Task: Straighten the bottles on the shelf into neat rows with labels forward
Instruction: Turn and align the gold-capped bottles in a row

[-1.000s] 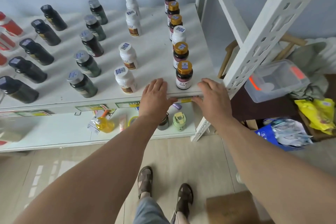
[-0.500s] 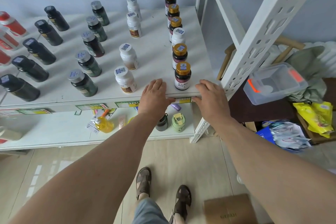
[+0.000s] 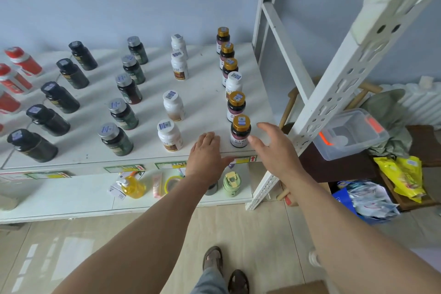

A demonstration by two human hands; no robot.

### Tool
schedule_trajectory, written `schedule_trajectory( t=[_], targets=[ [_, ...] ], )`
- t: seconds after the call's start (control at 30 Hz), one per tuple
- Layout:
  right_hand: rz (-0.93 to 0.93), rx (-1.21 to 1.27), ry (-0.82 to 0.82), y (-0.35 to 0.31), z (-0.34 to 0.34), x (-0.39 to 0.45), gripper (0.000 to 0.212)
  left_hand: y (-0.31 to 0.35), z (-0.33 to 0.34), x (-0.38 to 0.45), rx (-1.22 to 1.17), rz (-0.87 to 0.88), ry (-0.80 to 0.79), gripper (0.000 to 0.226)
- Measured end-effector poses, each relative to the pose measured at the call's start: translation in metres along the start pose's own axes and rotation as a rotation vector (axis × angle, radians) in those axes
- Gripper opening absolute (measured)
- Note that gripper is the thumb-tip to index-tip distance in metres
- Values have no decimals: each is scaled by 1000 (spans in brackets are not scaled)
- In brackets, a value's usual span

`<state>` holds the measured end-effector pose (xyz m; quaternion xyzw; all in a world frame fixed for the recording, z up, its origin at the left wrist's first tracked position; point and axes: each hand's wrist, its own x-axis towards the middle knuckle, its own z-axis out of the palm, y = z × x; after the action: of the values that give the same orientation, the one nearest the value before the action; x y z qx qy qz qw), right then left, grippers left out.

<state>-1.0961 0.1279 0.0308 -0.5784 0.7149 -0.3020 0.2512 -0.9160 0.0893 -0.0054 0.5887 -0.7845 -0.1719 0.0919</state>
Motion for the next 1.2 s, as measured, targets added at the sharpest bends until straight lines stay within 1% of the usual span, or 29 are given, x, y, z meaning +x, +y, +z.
schedule_trajectory(
  t=[0.07,0.13,0.23,0.3,0.43,0.5,0.6,0.73,0.87,1.03,1.2],
  targets=[
    [13,81,-14,-14,-5,7,60,5,-1,2,-74,-5,9,73],
    [23,117,-83,-26,-9,17,67,12,-1,3,-159,19,10,70],
    [24,68,-199,-36,-10,30,60,20,-2,4,-335,-6,-6,62],
    [48,21,-229,-38,-9,36,55,24,-6,8,-422,-50,-28,57],
    [46,-4,-196,-36,-11,38,40,28,-17,12,-462,-85,-48,43],
    [45,17,-170,-38,-16,38,37,28,-24,9,-604,-108,-105,43],
    [48,48,-118,-44,-24,38,33,24,-32,6,-844,-91,-194,39],
    [69,72,-84,-54,-33,38,22,26,-47,6,-1039,-62,-310,29],
    [57,82,-101,-60,-37,38,23,24,-53,6,-1098,-70,-338,27],
    [49,91,-103,-61,-40,42,28,26,-59,8,-1090,-61,-333,25],
    [33,130,-109,-57,-39,44,28,28,-61,10,-1040,-66,-316,26]
  ],
)
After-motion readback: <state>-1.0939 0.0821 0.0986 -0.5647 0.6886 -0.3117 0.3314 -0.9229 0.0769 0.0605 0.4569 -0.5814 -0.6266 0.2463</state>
